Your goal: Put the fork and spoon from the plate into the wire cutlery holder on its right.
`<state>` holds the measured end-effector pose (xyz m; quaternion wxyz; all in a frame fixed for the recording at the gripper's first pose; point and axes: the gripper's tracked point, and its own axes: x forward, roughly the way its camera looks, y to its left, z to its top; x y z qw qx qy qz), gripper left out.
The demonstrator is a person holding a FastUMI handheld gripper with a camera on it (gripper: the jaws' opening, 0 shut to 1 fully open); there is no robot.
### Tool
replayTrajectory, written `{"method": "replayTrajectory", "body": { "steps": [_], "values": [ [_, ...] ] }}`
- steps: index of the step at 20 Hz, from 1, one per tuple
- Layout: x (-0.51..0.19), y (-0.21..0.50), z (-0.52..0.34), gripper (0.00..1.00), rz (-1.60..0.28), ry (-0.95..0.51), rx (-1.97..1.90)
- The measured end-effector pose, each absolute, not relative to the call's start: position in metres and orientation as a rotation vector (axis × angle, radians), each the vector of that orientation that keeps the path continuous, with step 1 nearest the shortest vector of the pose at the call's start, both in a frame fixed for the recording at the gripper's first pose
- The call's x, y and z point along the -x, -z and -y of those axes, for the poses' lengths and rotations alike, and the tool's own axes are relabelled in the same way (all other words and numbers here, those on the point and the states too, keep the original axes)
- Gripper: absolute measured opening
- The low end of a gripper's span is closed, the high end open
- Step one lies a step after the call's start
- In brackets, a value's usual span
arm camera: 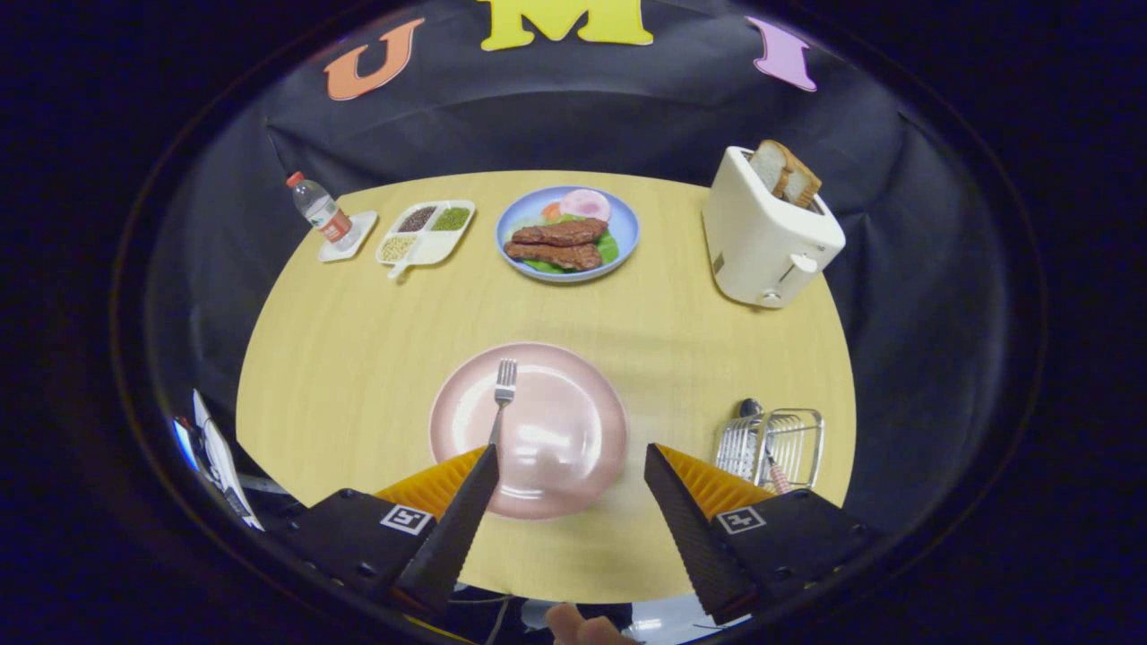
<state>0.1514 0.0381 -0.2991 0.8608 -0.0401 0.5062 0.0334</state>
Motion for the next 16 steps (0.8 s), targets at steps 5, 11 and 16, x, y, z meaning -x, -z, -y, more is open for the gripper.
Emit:
{"method": "replayTrajectory", "body": {
  "steps": [5,11,16],
  "values": [
    [-0.138,0.348,-0.075,0.98,-1.084,-0.088,0.075],
    [-0.147,0.382,-0.089,0.94,-1.031,-0.021,0.012],
    [-0.147,0.401,-0.097,0.68,-0.996,0.02,-0.048]
  ]
}}
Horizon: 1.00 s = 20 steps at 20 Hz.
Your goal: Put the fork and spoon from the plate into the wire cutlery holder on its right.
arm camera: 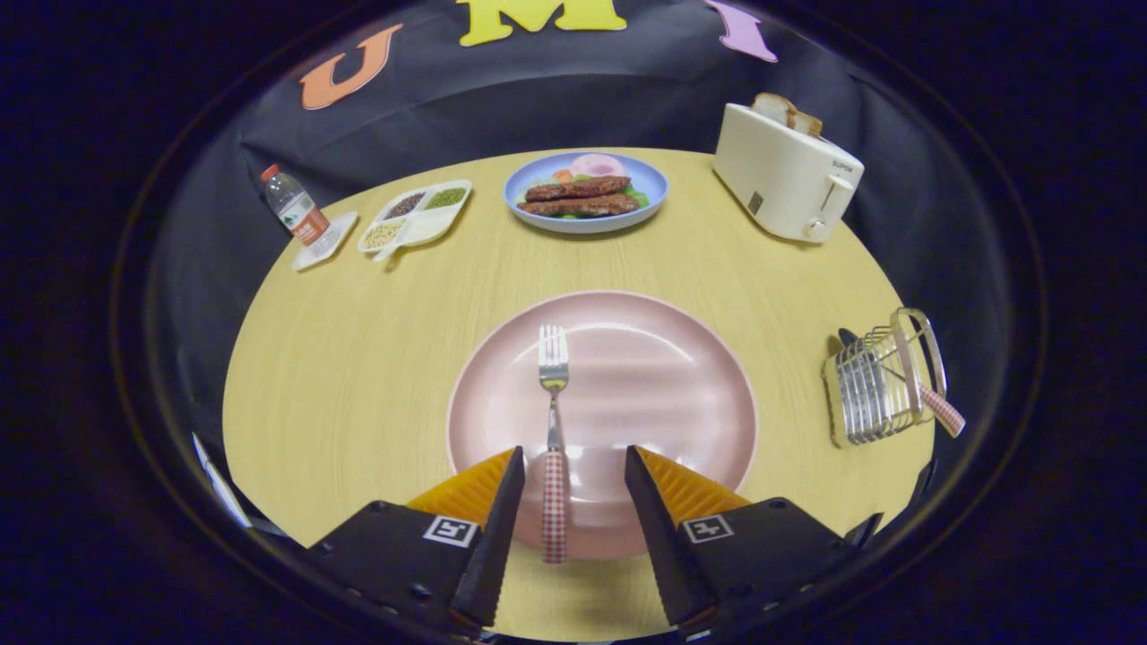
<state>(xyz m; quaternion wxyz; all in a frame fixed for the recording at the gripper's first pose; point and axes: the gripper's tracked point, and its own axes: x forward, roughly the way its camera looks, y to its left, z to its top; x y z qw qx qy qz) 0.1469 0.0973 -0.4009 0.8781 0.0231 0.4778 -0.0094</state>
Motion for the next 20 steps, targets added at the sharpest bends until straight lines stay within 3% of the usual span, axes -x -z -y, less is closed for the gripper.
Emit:
{"method": "replayTrajectory", "body": {
  "steps": [3,5,7,8,10,11,20],
  "values": [
    [-0.144,0.411,-0.102,0.57,-0.998,0.012,-0.039],
    [-0.144,0.413,-0.105,0.41,-0.994,0.009,-0.029],
    [-0.143,0.416,-0.099,0.38,-0.988,0.024,-0.004],
    [-0.152,0.418,-0.096,0.11,-0.984,0.038,0.002],
    [-0.146,0.417,-0.102,0.1,-0.985,0.026,-0.026],
    [-0.143,0.414,-0.104,0.05,-0.996,0.011,-0.034],
    [-0.126,0.348,-0.094,0.05,-0.952,-0.096,-0.008]
  ]
}}
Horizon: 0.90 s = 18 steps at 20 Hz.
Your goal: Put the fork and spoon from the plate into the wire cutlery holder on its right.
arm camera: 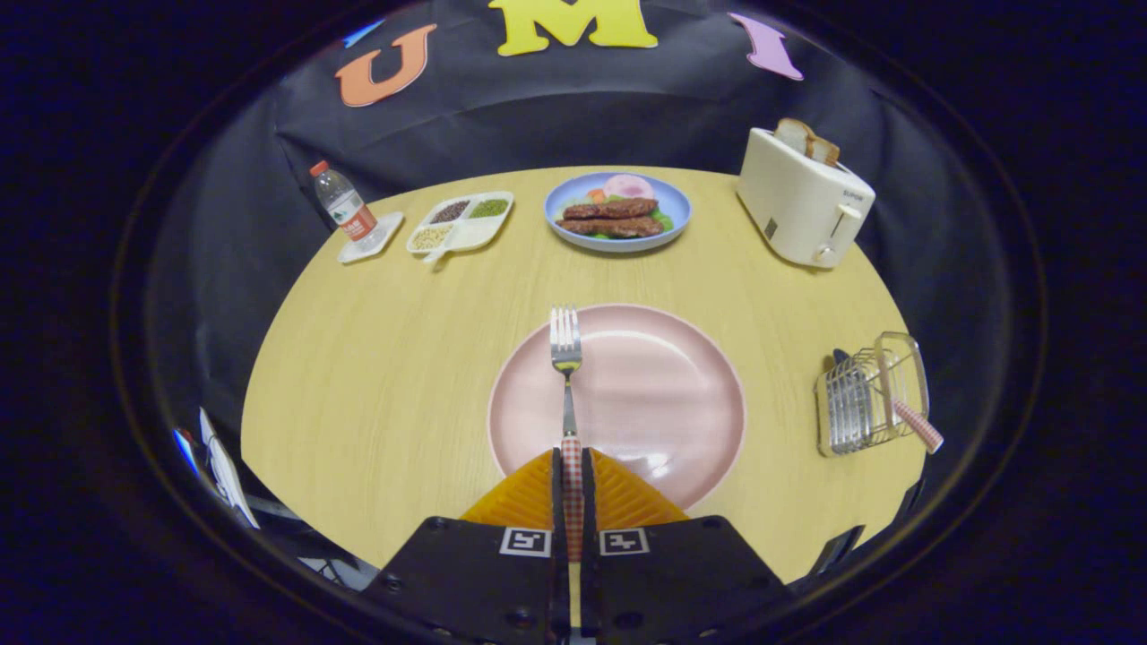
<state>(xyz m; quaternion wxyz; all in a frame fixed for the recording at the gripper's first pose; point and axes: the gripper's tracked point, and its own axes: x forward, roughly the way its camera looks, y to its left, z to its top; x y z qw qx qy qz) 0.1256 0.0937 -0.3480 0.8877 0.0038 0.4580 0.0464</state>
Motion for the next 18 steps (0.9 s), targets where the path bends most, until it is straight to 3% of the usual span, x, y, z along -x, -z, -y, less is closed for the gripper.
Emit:
{"method": "replayTrajectory", "body": {
  "steps": [8,18],
  "values": [
    [-0.11,0.272,-0.018,0.05,-0.925,-0.089,0.057],
    [-0.079,0.243,0.107,0.05,-1.08,-0.005,0.039]
  ]
}}
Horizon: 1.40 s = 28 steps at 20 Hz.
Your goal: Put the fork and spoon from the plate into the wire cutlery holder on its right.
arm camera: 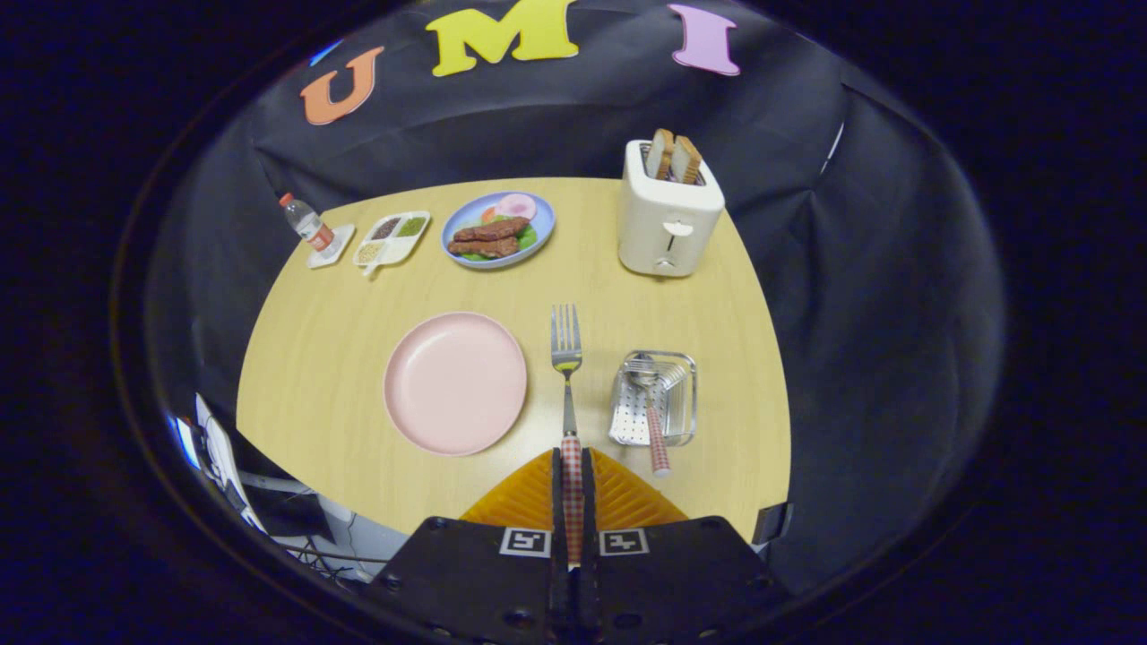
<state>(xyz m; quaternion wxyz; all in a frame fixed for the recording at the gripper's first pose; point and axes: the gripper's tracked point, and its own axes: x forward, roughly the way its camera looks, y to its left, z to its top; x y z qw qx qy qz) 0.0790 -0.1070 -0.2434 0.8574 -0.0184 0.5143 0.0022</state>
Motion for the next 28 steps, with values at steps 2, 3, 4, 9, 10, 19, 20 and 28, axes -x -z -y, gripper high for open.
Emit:
{"method": "replayTrajectory", "body": {
  "steps": [2,3,4,9,10,19,20,28],
  "values": [
    [-0.074,0.241,0.124,0.05,-1.121,0.007,0.028],
    [-0.07,0.241,0.132,0.05,-1.15,0.011,0.022],
    [-0.067,0.243,0.137,0.05,-1.181,0.012,0.011],
    [-0.037,0.264,0.142,0.05,-1.395,0.0,-0.132],
    [-0.034,0.267,0.144,0.05,-1.422,0.011,-0.158],
    [-0.047,0.262,0.153,0.05,-1.501,0.004,-0.162],
    [-0.048,0.264,0.151,0.05,-1.52,0.012,-0.176],
    [-0.06,0.272,0.155,0.05,-1.61,0.08,-0.175]
  ]
}}
